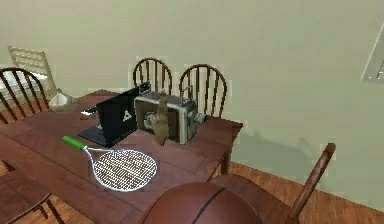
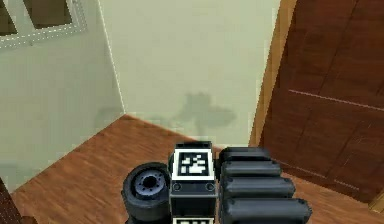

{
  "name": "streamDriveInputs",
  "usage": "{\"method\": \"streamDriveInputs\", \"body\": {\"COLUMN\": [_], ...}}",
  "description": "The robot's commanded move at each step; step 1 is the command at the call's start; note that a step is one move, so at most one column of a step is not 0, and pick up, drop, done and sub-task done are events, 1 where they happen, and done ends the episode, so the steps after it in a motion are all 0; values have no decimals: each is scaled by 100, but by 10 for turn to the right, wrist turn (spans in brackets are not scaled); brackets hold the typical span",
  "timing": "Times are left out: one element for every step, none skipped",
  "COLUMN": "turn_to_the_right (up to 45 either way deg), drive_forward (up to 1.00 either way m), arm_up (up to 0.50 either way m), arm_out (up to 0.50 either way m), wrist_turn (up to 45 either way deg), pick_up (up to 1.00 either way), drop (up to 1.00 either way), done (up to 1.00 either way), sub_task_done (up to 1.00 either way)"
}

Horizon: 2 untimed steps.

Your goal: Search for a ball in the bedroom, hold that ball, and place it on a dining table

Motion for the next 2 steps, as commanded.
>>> {"method": "streamDriveInputs", "body": {"turn_to_the_right": [0,0], "drive_forward": [15,0], "arm_up": [0,0], "arm_out": [0,0], "wrist_turn": [0,0], "pick_up": [0,0], "drop": [0,0], "done": [0,100], "sub_task_done": [0,0]}}
